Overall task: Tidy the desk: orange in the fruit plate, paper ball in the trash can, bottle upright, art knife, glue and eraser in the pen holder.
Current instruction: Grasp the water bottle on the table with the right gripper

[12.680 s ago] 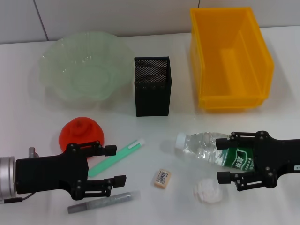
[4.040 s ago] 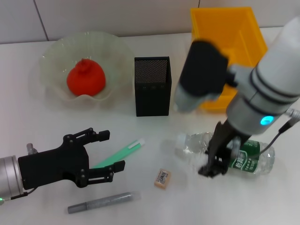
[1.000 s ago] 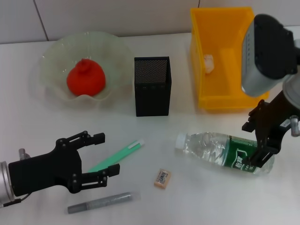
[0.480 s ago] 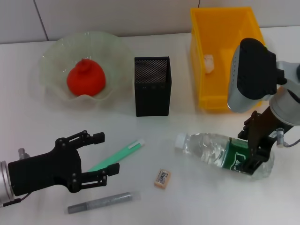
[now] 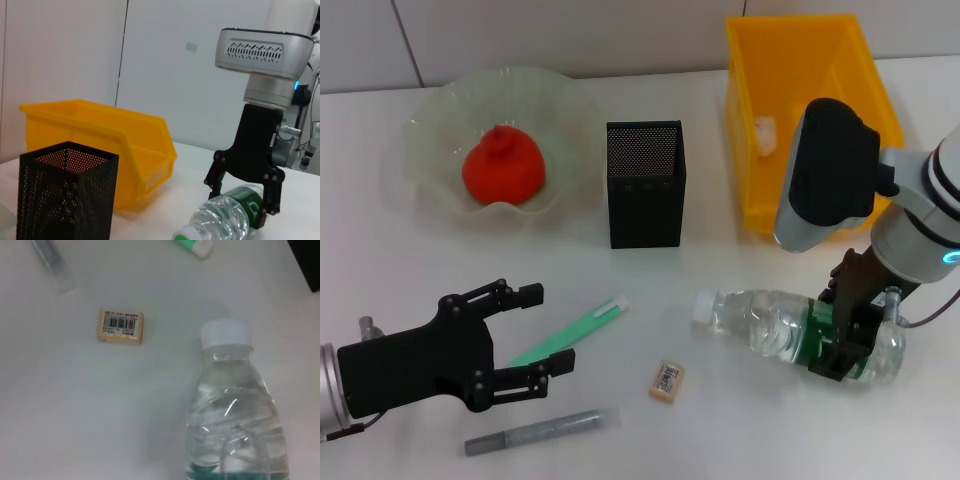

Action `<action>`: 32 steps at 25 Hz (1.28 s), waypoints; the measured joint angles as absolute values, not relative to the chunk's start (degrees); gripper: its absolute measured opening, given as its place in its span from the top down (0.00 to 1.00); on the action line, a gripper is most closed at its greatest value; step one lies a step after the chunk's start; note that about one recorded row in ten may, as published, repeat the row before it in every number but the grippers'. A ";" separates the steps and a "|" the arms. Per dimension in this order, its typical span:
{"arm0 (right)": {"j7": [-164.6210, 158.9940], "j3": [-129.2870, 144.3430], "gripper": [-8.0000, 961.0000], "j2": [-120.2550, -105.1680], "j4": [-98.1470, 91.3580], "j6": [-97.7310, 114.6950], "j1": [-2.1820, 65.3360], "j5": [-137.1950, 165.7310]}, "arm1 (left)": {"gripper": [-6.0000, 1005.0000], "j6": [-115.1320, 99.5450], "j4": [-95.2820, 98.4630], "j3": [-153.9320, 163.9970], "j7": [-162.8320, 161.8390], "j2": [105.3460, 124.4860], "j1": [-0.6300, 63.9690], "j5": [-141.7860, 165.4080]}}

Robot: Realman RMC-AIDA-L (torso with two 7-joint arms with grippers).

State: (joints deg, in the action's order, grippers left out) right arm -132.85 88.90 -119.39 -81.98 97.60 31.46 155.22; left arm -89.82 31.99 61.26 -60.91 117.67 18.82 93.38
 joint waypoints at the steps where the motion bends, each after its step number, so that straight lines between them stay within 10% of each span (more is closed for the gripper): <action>1: -133.10 89.21 0.14 -119.39 -81.98 97.59 31.37 155.24 | 0.14 -89.82 31.99 61.26 -60.90 117.68 18.84 93.39; 32: -136.65 94.18 0.18 -119.55 -80.35 93.36 29.89 155.16 | 0.14 -89.90 31.99 61.26 -60.38 117.77 18.66 93.46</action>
